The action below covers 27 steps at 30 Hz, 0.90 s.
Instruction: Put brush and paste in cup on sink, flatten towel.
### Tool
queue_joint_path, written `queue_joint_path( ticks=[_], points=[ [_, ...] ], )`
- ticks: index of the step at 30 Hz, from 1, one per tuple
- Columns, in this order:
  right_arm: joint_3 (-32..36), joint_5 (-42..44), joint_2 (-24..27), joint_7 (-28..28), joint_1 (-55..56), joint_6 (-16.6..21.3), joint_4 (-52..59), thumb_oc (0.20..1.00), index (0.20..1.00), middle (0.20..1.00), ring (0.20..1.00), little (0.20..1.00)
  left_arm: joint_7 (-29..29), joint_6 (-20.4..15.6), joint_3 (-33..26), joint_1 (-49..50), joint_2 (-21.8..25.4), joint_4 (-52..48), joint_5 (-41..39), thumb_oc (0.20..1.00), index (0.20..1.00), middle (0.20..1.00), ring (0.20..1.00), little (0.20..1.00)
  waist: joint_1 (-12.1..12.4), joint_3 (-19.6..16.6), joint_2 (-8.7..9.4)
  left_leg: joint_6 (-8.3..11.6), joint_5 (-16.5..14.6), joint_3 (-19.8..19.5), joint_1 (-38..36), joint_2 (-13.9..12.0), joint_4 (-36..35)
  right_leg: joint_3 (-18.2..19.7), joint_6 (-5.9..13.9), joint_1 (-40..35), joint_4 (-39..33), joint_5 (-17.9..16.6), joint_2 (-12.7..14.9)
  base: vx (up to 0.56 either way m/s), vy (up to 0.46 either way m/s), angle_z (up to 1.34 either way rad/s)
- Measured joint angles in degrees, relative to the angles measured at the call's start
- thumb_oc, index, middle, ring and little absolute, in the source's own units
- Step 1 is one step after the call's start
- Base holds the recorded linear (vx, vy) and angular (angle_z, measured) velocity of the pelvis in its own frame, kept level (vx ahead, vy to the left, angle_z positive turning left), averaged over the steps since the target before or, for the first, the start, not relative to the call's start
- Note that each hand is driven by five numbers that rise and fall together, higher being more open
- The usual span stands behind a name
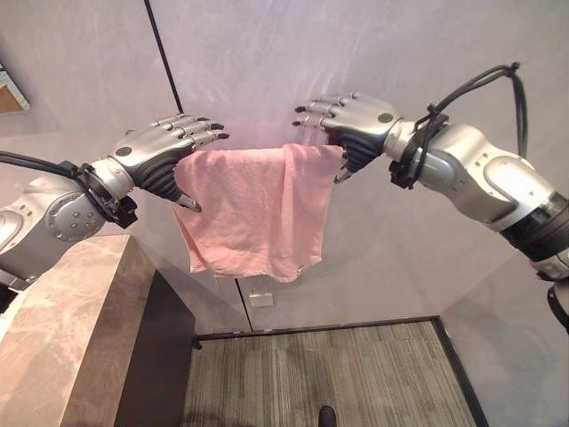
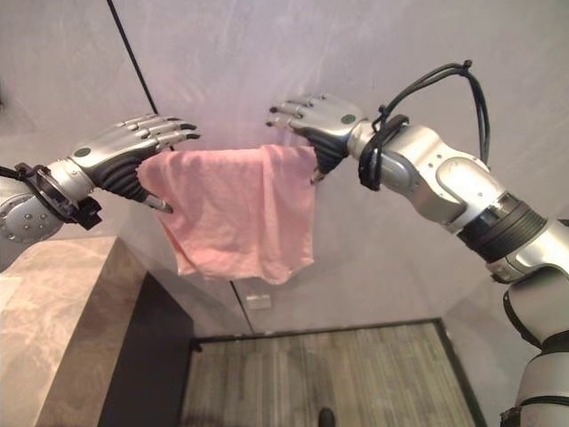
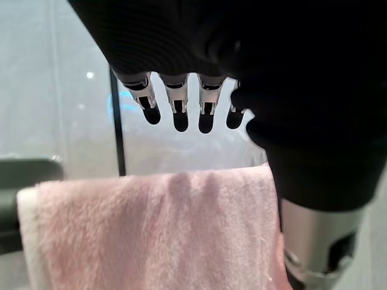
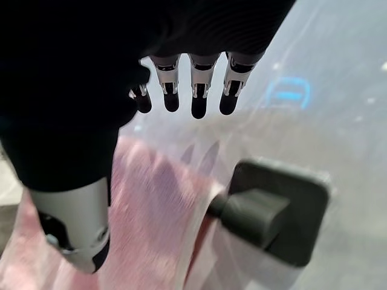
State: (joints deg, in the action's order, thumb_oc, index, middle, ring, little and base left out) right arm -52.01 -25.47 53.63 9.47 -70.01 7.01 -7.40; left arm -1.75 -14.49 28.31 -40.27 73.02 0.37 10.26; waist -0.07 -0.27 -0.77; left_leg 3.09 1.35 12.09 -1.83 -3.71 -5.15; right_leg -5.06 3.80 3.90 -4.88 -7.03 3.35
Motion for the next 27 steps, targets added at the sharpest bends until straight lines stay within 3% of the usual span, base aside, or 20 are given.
queue_joint_path(
  ticks=[5,27],
  points=[
    [-1.2,-0.1,-2.3,1.1,0.0,0.0,-0.7,1.0,1.0,1.0,1.0,1.0,-0.9,0.4,0.3,0.0,-3.7,1.5,1.5,1.0,1.0,1.0,1.0,1.0,0.0,0.0,-0.04,0.0,0.0,0.0,0.1,0.0,0.0,0.0,-0.01,0.1,0.0,0.0,0.0,0.0,0.0,0.0],
    [-1.5,-0.2,-2.1,3.2,0.3,0.0,0.4,1.0,1.0,1.0,1.0,1.0,-0.9,2.3,1.4,0.3,-8.3,5.5,5.7,1.0,1.0,1.0,1.0,1.0,-0.5,-0.1,-0.02,-0.01,0.0,-0.3,0.3,0.0,0.0,-0.1,-0.05,0.2,0.0,0.0,0.0,0.0,0.0,0.0]
  ],
)
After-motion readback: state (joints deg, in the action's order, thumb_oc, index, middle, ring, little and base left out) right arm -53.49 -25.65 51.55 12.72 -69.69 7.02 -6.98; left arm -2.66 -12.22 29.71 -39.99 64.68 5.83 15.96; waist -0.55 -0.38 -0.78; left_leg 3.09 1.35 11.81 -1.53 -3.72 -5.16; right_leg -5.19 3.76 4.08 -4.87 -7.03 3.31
